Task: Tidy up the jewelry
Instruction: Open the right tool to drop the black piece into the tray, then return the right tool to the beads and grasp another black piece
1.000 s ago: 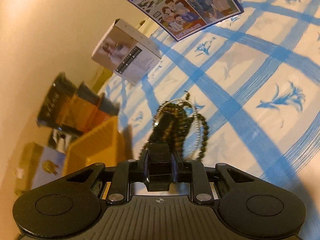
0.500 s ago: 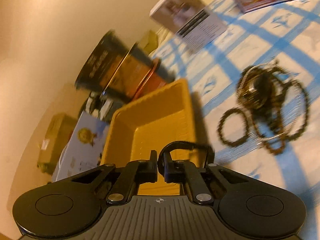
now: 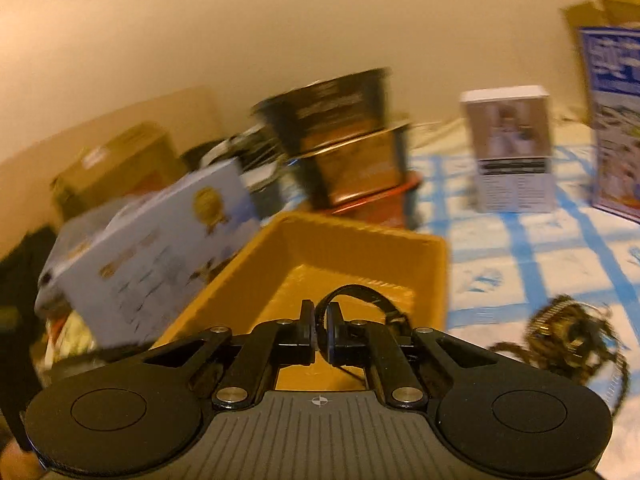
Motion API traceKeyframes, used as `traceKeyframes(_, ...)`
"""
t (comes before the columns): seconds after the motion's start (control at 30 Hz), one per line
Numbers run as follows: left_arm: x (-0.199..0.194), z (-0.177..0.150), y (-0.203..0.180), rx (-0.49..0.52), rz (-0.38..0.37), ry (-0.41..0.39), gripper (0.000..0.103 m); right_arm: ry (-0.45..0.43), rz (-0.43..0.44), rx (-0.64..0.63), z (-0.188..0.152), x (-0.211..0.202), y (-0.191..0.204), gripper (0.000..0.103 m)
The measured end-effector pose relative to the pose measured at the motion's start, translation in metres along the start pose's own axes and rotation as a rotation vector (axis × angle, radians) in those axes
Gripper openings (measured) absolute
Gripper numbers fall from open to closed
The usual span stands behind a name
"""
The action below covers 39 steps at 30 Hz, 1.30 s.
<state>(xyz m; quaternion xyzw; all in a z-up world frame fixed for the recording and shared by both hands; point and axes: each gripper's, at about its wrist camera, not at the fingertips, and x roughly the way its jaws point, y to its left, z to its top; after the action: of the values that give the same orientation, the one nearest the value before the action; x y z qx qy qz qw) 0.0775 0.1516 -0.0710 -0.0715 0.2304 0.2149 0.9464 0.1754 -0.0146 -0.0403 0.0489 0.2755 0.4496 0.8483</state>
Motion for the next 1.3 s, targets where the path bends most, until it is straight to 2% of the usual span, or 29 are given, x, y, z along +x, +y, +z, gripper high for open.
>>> traceKeyframes(0.13,0.000,0.000,0.001,-0.002,-0.003,0.004,0.004,0.076,0.002,-0.064,-0.012,0.026,0.009,0.005)
traceKeyframes(0.3,0.000,0.000,0.001,-0.003,-0.004,0.008,0.004,0.151,-0.002,-0.083,-0.025,0.042,0.006,0.008)
traceKeyframes(0.37,0.001,0.000,0.002,-0.007,-0.004,0.011,0.004,0.136,0.026,-0.087,-0.028,0.036,0.006,0.023)
traceKeyframes(0.4,0.001,0.000,0.002,-0.009,-0.004,0.012,0.004,0.132,0.044,-0.080,-0.028,0.033,0.006,0.044)
traceKeyframes(0.43,0.001,0.000,0.002,-0.009,-0.002,0.013,0.004,0.123,0.058,-0.072,-0.027,0.029,0.005,0.058)
traceKeyframes(0.57,0.002,-0.001,0.001,-0.007,0.000,0.014,0.004,0.099,0.098,-0.030,-0.025,0.011,-0.003,0.058)
traceKeyframes(0.63,0.002,-0.001,0.002,-0.006,0.001,0.016,0.004,0.072,0.075,0.003,-0.023,-0.001,-0.011,0.058)
traceKeyframes(0.73,0.003,-0.001,0.003,-0.004,0.003,0.020,0.004,0.010,-0.011,0.065,-0.022,-0.022,-0.033,0.058)
traceKeyframes(0.87,0.003,-0.001,0.002,0.003,0.004,0.017,0.004,-0.052,-0.185,0.120,-0.017,-0.044,-0.070,0.058)
traceKeyframes(1.0,0.003,-0.001,0.002,0.006,0.009,0.019,0.004,-0.082,-0.305,0.264,-0.019,-0.061,-0.117,0.058)
traceKeyframes(1.17,0.004,0.000,0.001,0.011,0.013,0.019,0.004,-0.082,-0.323,0.446,-0.029,-0.070,-0.161,0.058)
traceKeyframes(1.3,0.004,0.000,0.001,0.015,0.015,0.018,0.004,-0.084,-0.300,0.507,-0.029,-0.066,-0.174,0.058)
